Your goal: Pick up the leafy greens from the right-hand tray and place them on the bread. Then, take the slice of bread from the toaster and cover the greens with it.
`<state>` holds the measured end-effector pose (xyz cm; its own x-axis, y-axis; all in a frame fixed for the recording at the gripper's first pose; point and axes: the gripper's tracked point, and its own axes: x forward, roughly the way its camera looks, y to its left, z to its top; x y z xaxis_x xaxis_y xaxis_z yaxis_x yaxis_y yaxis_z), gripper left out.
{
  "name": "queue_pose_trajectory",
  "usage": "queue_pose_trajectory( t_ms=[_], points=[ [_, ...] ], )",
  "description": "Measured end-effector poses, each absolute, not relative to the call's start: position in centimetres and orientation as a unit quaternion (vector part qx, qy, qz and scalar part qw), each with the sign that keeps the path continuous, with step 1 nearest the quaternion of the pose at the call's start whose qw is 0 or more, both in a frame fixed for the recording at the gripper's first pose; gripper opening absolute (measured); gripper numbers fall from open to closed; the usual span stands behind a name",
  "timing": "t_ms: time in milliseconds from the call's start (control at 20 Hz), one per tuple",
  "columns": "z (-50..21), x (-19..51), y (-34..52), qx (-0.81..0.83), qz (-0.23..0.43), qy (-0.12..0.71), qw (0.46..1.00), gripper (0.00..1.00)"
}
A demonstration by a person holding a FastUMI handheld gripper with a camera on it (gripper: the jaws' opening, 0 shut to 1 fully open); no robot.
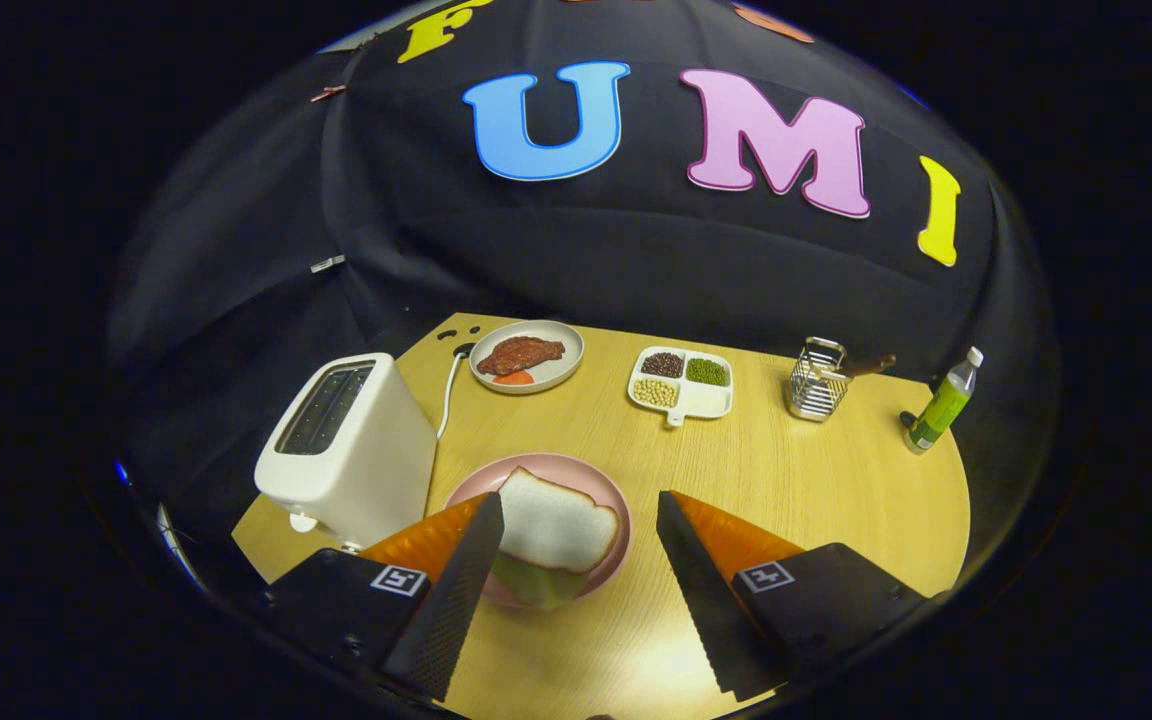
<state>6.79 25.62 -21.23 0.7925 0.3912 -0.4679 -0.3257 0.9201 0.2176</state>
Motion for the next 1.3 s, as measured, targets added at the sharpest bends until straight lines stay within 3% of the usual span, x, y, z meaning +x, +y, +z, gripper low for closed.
queue_pose_trajectory(
  t_ms=[600, 1300],
  points=[
    [-13.3, 3.6, 17.7, 0.043, 0.206, 0.183, 0.96, 0.96],
    [-13.4, 1.5, 11.9, 0.064, 0.179, 0.181, 0.965, 0.96]
  ],
)
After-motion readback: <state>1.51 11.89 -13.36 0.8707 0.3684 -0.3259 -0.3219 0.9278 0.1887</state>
